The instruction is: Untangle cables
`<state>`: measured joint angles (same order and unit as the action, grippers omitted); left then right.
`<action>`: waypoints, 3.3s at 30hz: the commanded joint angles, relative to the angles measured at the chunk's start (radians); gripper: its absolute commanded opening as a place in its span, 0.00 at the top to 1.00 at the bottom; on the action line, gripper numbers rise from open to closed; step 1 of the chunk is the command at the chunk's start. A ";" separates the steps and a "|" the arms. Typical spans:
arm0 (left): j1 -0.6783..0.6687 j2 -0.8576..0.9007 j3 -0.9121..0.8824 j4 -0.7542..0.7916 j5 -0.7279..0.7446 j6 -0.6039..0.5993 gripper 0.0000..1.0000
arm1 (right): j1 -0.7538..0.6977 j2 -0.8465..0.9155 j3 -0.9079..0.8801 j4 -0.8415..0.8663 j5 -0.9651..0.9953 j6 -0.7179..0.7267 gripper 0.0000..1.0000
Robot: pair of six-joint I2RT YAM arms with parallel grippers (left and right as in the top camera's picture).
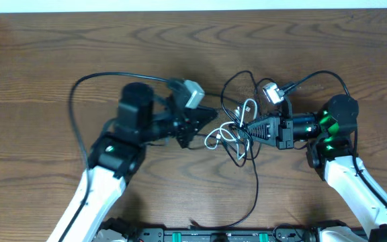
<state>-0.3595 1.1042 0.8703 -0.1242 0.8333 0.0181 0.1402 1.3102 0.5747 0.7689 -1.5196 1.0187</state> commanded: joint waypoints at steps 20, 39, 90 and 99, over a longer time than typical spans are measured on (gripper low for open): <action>0.248 -0.417 0.019 0.006 -0.085 -0.121 0.93 | -0.052 0.127 0.000 -0.769 1.078 -0.471 0.98; 0.258 -0.393 0.018 -0.132 -0.266 -0.121 0.93 | -0.452 -0.019 0.102 0.239 0.232 0.083 0.99; 0.037 0.110 0.018 0.233 0.090 -0.554 0.48 | 0.044 0.004 0.117 -0.319 0.079 -0.429 0.99; 0.037 0.110 0.018 0.276 0.090 -0.555 0.51 | 0.044 0.004 0.117 -0.370 0.080 -0.430 0.98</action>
<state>-0.3202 1.2160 0.8719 0.1432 0.9180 -0.5339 0.1764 1.3174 0.6853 0.4007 -1.4250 0.6094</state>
